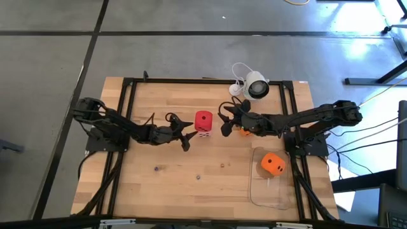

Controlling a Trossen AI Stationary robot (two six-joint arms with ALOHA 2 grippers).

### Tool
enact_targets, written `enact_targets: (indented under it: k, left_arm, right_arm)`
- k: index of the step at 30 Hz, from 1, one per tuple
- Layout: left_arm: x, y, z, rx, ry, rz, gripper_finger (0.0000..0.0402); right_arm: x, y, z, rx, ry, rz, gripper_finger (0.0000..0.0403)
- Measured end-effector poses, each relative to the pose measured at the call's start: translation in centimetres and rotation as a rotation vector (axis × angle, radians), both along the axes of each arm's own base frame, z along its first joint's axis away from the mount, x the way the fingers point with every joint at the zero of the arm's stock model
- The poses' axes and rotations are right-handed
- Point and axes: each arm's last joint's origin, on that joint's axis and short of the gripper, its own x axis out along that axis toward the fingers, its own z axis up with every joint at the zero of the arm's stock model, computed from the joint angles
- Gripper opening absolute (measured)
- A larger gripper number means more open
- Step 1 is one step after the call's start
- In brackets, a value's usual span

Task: Pick & Place Dice
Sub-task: Put the large red die into the transparent container

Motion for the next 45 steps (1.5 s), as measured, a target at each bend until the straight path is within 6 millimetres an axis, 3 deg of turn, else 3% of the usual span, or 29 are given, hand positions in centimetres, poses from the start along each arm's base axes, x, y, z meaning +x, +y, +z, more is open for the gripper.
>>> enact_targets:
  k: [21,38,45]
  left_arm:
    - [0.2,0.5,-0.1,0.030,0.038,0.064,0.0249]
    - [0.3,0.4,-0.1,-0.010,0.023,0.027,0.0249]
    - [0.3,0.4,-0.1,-0.016,0.021,0.021,0.0248]
  right_arm:
    - [-0.1,-0.1,-0.1,0.006,0.001,-0.030,0.0208]
    - [0.9,-3.4,-3.6,0.050,0.134,-0.114,0.0208]
    - [1.3,-3.9,-3.2,0.034,0.078,-0.120,0.0208]
